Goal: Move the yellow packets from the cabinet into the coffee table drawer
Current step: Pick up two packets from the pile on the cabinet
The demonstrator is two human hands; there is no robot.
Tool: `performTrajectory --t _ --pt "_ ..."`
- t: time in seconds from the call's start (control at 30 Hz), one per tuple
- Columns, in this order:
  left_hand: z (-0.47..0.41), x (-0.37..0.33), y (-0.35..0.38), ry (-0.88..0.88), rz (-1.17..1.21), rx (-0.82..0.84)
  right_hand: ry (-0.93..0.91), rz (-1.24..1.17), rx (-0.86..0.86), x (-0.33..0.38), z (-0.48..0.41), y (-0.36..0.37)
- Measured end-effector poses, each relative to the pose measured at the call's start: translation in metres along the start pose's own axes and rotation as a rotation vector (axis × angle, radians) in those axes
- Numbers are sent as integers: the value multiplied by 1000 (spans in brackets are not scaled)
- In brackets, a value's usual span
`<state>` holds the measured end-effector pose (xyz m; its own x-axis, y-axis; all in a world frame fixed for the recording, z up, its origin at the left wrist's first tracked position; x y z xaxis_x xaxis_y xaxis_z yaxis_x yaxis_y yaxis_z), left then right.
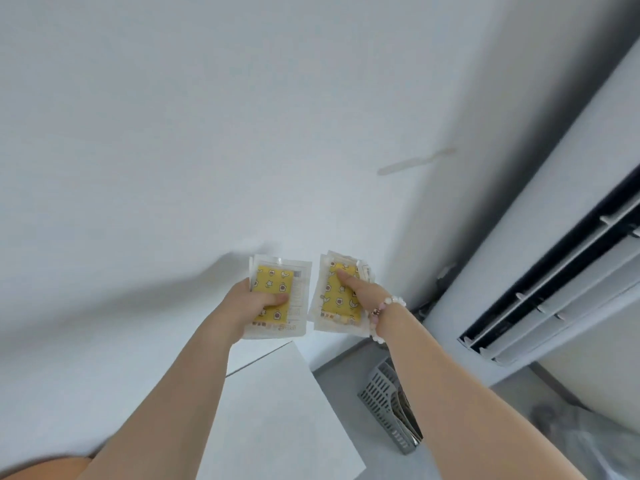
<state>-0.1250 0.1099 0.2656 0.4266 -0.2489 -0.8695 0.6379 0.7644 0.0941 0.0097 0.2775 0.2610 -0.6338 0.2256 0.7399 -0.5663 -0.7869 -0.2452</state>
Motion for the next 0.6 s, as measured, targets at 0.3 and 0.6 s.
performTrajectory --t 0.3,0.6 --pt "21 -1 109 -14 -160 300 41 -218 -175 -53 75 -86" --pt "65 19 238 -59 -317 607 83 -385 -413 -135 159 -174"
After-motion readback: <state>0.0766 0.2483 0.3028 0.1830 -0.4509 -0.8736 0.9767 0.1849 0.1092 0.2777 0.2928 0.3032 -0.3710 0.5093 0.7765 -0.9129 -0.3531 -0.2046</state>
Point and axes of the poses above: each hand's wrist, its own z-axis away from the middle knuckle, its own y-axis out of the palm, x = y × z, the point moved 4 cm from there along -z, towards the middle knuckle, and after that the axes turned 9 degrees about z, right-handed, at the moved point
